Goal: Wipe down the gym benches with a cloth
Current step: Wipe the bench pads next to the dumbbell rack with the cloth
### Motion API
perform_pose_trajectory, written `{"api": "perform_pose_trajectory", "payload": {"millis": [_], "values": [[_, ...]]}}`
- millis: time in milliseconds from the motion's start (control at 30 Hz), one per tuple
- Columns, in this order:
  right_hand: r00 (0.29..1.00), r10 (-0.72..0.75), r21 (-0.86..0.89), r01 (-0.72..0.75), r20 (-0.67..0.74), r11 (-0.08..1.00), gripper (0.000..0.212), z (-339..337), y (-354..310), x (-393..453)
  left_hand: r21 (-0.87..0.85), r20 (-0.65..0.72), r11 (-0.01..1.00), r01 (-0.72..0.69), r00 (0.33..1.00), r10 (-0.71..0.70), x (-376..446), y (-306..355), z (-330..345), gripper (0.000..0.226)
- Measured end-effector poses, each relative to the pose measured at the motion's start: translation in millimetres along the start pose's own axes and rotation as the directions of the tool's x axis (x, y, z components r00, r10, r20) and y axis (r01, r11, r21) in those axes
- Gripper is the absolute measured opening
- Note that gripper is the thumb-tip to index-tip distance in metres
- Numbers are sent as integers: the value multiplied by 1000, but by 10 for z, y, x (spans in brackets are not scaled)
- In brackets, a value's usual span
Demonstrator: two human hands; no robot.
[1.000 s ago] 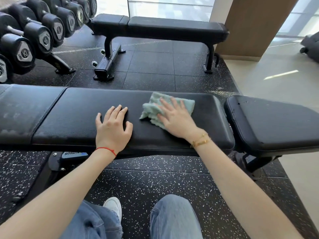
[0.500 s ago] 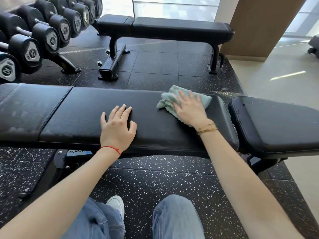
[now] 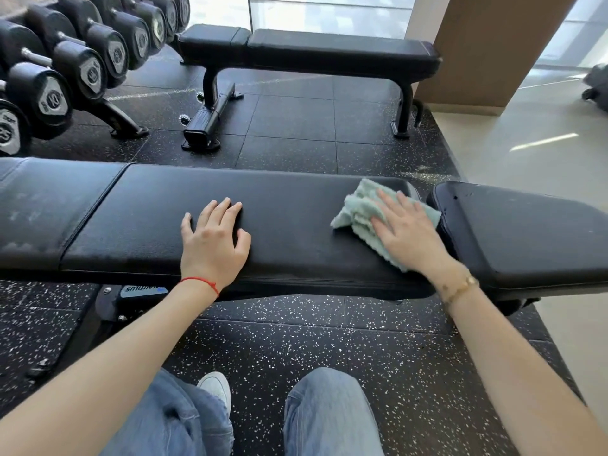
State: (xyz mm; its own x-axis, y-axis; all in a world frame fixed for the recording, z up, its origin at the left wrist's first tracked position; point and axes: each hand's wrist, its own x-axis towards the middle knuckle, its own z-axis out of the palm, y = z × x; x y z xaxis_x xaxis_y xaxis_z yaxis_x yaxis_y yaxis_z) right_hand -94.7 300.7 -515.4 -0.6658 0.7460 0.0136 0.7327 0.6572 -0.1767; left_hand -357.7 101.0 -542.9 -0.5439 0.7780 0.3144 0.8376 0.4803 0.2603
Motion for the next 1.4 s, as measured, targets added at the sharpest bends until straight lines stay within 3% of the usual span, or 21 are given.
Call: {"api": "perform_pose_trajectory", "payload": {"millis": [167, 367, 467, 733, 833, 967, 1067, 1167, 1300, 1400], "values": [[995, 91, -48, -89, 51, 995, 55, -10, -79, 527, -5, -7, 1000, 5, 1000, -5, 8, -3, -12, 56], [995, -103, 31, 103, -14, 994, 54, 38, -132, -388, -3, 3, 1000, -3, 1000, 3, 8, -15, -18, 57], [993, -113, 38, 114, -34, 993, 54, 66, -87, -659, -4, 6, 1000, -4, 1000, 4, 1, -6, -17, 57], [998, 22, -36, -20, 56, 999, 53, -2, -184, 640, -10, -2, 1000, 1, 1000, -1, 4, 14, -15, 57], [990, -116, -60, 121, 73, 991, 53, 85, -560, 638, -4, -6, 1000, 1, 1000, -1, 6, 0, -17, 57], [929, -365, -16, 366, 54, 930, 53, 154, -807, 30, -17, -1, 1000, -2, 1000, 2, 2, -6, -20, 57], [899, -436, 28, 435, 29, 900, 52, 152, -696, -363, -8, 9, 1000, -2, 1000, 2, -3, -16, -21, 57], [935, -355, 59, 354, 16, 934, 51, 106, -435, -281, -3, 17, 1000, -3, 1000, 3, -4, -17, -11, 58], [992, -118, 0, 118, 43, 993, 52, 31, -392, 424, -3, 13, 1000, 4, 1000, -4, -4, -11, -13, 58], [990, -122, -19, 123, 78, 992, 53, 77, -637, 654, -6, 2, 1000, 7, 1000, -7, 2, -13, -21, 57]]}}
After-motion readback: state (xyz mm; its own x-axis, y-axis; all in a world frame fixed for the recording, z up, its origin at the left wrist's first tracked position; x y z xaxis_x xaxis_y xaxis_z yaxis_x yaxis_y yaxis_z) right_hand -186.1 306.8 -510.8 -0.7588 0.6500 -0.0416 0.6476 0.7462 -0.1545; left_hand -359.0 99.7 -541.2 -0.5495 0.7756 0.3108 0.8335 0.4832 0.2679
